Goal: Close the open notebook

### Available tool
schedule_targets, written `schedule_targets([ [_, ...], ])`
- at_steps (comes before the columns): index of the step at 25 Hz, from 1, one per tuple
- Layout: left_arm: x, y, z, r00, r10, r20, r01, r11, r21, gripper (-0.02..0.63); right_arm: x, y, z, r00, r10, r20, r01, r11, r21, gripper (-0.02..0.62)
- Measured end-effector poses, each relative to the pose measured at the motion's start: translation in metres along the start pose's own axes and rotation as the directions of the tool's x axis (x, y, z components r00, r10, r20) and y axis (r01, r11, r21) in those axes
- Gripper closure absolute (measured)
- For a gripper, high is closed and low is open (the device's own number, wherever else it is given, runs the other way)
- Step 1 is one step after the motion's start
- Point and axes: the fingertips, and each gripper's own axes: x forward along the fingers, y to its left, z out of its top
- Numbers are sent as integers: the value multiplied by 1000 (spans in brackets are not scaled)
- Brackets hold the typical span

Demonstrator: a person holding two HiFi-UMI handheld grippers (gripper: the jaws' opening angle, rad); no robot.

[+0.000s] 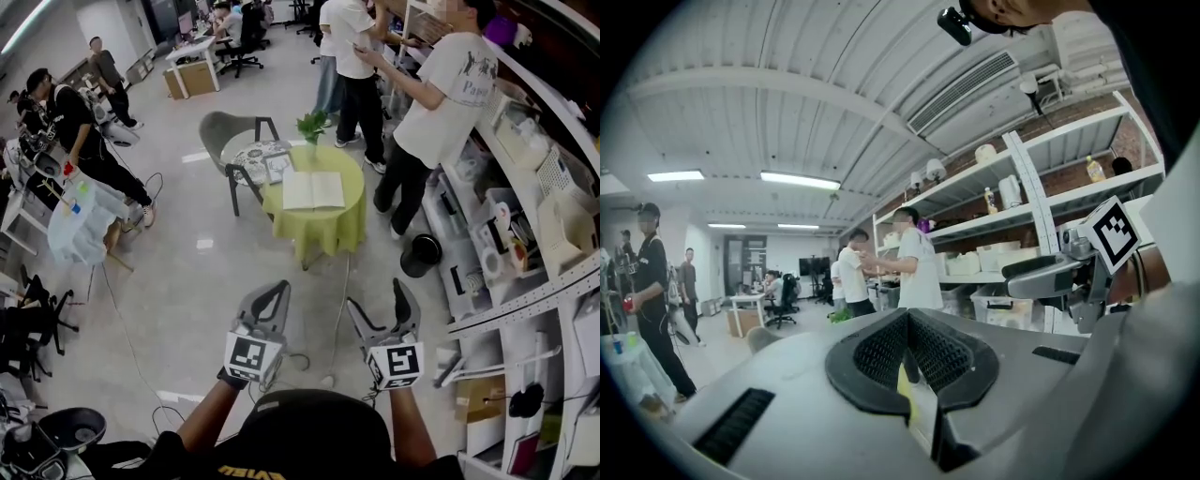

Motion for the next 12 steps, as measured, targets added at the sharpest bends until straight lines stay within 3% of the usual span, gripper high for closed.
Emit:
schedule_targets([
  [5,3,2,13,999,27,23,-27,1000,-1,588,8,-14,-19,999,11,-45,-10,1000,19,189],
  [12,36,34,-2,999,44,-21,-45,999,-31,588,51,-27,-23,997,21,-72,-19,999,28,189],
])
